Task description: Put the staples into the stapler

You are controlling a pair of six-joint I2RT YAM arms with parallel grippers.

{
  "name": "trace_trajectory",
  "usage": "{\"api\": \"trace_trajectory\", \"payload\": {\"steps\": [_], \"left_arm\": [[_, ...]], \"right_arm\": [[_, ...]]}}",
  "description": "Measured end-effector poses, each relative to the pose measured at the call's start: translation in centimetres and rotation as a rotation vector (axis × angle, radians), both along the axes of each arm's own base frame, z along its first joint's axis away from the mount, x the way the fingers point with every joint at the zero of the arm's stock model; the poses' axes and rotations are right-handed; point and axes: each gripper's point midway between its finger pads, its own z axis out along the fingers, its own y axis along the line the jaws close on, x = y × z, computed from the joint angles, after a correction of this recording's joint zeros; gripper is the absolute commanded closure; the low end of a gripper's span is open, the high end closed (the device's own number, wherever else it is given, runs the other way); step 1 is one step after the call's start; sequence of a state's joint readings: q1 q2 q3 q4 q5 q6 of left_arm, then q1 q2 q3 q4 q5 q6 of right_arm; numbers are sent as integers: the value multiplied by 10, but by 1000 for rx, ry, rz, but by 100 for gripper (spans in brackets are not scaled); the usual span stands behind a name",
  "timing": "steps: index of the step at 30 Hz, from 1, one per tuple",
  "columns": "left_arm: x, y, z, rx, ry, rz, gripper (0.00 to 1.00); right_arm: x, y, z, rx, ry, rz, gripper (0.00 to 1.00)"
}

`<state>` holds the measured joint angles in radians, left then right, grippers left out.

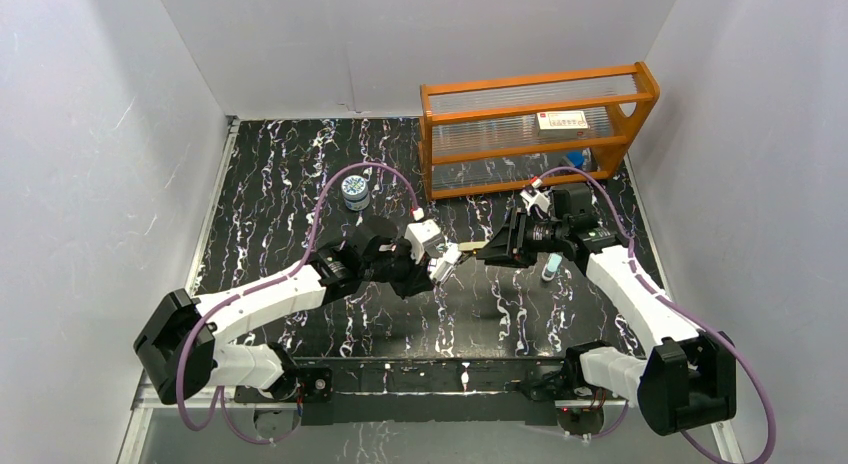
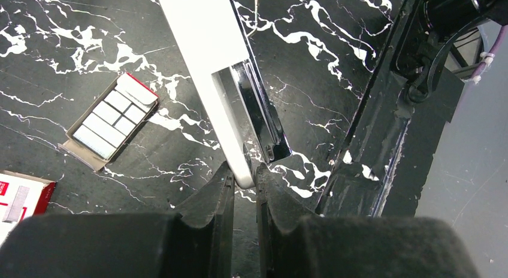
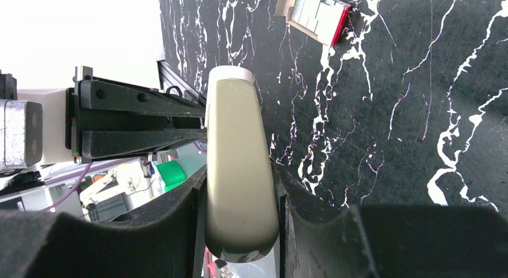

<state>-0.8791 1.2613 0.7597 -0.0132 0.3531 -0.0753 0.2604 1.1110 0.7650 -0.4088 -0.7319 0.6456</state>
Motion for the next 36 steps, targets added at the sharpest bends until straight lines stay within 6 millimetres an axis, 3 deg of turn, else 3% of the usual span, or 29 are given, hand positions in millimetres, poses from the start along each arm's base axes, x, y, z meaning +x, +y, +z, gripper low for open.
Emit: {"api": "trace_trajectory", "payload": {"steps": [10,17,27,36], "left_arm": [[-2,0,3,-9,-2,-13,100],[-18,-7,6,-44,145,29,100],[-9,-18,17,-58,225,113,100],[-2,-21,-16,9,348,240,100]], "right_arm": [[4,-3,-2,-3,-6,-9,47],[17,-6,5,25,-57,-81,49],[16,-6,-2,25,-35,-99,35],[17,-16,-14,-32,-27,-163,34]]}}
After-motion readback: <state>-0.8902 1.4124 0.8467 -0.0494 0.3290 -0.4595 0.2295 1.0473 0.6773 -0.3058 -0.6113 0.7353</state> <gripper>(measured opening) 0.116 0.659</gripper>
